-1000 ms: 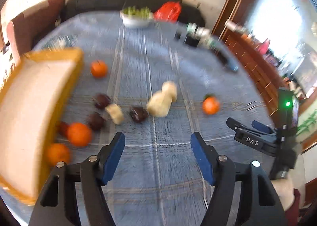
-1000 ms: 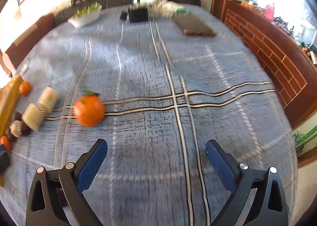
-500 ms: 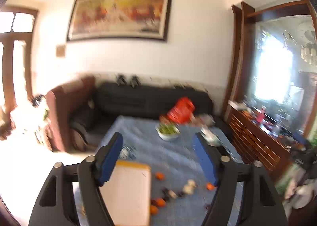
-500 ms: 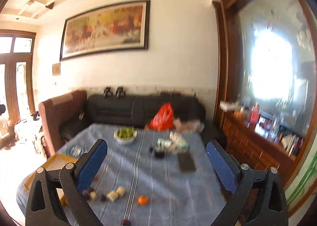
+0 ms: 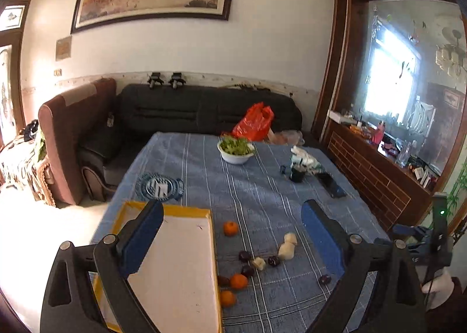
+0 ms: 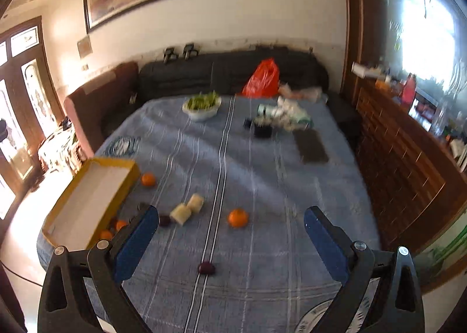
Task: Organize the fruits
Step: 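Grasp a dark red plum with the right tool while the left tool grasps a white chunk, then carry the plum and white chunk over the tray and open both tools, then grasp a tangerine with the right tool while the left tool grasps a white cube, then carry the tangerine and white cube into the tray and open both tools, then grasp a dark plum with the right tool while the left tool grasps a tangerine, then carry the plum and tangerine into the tray and open both tools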
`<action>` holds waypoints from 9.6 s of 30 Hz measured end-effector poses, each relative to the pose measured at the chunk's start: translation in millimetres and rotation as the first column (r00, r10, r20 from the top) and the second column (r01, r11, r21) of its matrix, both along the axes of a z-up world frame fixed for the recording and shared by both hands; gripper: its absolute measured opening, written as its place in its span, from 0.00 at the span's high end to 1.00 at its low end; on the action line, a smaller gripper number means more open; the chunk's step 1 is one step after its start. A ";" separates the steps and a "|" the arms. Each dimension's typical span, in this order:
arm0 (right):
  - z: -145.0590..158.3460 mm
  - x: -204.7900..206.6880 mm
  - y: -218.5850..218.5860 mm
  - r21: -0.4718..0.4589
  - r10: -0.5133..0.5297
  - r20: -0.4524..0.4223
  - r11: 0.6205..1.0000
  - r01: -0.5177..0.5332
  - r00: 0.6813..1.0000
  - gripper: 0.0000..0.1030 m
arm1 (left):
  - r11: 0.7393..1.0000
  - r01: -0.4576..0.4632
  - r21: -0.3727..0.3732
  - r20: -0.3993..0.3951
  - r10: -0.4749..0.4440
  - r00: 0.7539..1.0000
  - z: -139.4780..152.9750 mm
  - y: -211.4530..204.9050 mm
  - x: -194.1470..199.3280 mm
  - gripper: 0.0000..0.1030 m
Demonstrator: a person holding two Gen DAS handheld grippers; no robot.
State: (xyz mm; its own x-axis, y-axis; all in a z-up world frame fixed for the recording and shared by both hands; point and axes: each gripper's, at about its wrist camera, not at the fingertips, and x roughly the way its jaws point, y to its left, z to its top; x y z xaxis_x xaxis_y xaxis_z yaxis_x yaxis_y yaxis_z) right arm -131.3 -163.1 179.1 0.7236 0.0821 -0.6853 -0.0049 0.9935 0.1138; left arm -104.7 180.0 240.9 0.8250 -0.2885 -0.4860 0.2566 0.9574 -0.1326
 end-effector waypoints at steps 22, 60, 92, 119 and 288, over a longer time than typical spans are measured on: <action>-161.9 37.3 32.5 0.071 0.265 -0.232 0.964 -0.255 0.936 0.49 | 0.973 0.221 0.069 -0.472 -0.163 0.866 -200.8 -167.3 119.4 0.44; -66.1 11.7 214.9 -0.090 0.536 -0.070 0.836 -0.541 0.841 0.69 | 0.914 -0.386 0.127 -0.247 0.406 0.880 -144.2 79.2 12.5 0.67; -115.2 40.9 320.3 0.136 0.664 -0.142 0.748 -0.650 0.734 0.52 | 0.767 -0.588 0.256 -0.084 0.623 0.777 -130.6 120.3 -33.2 0.29; -126.4 91.4 -36.5 0.214 0.012 -0.112 0.977 0.012 0.994 0.50 | 0.998 -0.002 0.059 -0.349 0.023 0.937 -160.4 -83.8 67.2 0.27; -126.1 98.1 123.4 0.207 0.290 -0.057 0.940 -0.273 0.955 0.67 | 0.965 -0.211 0.156 -0.243 0.245 0.939 -153.7 36.7 10.9 0.67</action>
State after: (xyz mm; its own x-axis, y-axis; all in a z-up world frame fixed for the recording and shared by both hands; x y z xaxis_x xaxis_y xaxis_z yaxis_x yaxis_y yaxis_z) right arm -33.2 -39.7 53.0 0.5915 0.4117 -0.6933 -0.2627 0.9113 0.3170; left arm -93.8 216.7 87.2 0.7025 -0.0302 -0.7110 0.0025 0.9992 -0.0399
